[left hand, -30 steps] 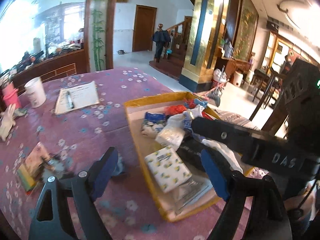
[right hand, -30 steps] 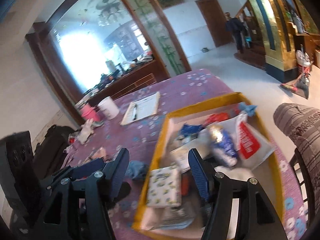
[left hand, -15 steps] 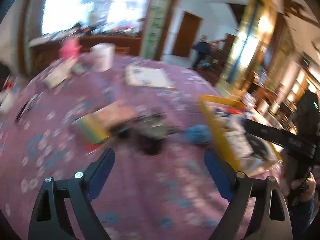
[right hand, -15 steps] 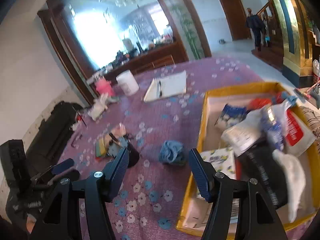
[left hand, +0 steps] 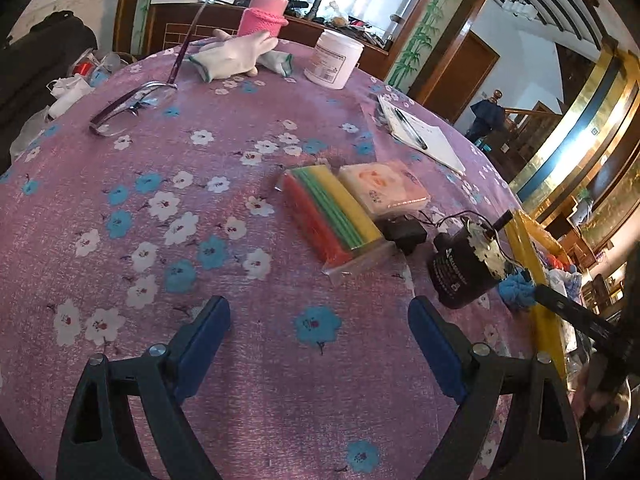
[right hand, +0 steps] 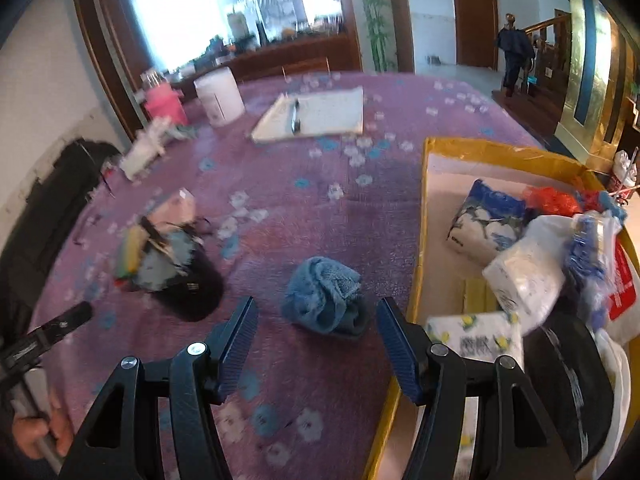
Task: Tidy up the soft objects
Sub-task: 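Move both grippers back over the remaining items on the table, then grasp the blue towel with right gripper while left grasps striped sponge pack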
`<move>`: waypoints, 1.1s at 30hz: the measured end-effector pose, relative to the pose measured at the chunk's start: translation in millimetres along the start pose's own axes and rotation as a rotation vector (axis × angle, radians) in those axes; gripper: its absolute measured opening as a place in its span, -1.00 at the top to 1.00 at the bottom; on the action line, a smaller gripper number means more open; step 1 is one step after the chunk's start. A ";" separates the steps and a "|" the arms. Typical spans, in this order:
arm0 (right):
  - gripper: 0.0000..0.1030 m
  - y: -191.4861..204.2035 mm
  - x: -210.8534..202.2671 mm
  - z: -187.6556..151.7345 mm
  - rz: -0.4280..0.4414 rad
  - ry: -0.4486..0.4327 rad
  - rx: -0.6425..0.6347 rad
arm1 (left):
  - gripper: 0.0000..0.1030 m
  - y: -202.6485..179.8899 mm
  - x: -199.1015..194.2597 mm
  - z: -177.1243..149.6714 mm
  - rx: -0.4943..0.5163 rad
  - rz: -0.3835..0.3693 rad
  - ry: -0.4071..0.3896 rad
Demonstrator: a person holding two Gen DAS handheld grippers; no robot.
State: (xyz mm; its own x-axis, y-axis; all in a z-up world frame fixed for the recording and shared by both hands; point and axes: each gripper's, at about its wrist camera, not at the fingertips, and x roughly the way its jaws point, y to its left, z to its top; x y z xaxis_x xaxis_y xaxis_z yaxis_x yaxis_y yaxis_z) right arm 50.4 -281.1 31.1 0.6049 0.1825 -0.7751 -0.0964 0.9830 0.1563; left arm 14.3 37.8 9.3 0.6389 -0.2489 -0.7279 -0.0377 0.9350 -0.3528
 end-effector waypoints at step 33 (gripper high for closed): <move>0.68 -9.5 -51.1 -3.6 0.293 -0.290 0.048 | 0.19 -8.5 39.2 37.5 0.077 0.156 0.070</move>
State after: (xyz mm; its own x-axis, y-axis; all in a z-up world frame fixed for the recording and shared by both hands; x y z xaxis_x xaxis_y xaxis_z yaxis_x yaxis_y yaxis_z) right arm 17.6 -299.7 67.0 0.7556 0.4347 -0.4901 -0.2649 0.8869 0.3784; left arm 68.5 29.6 5.8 0.5752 -0.1138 -0.8101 -0.0711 0.9796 -0.1881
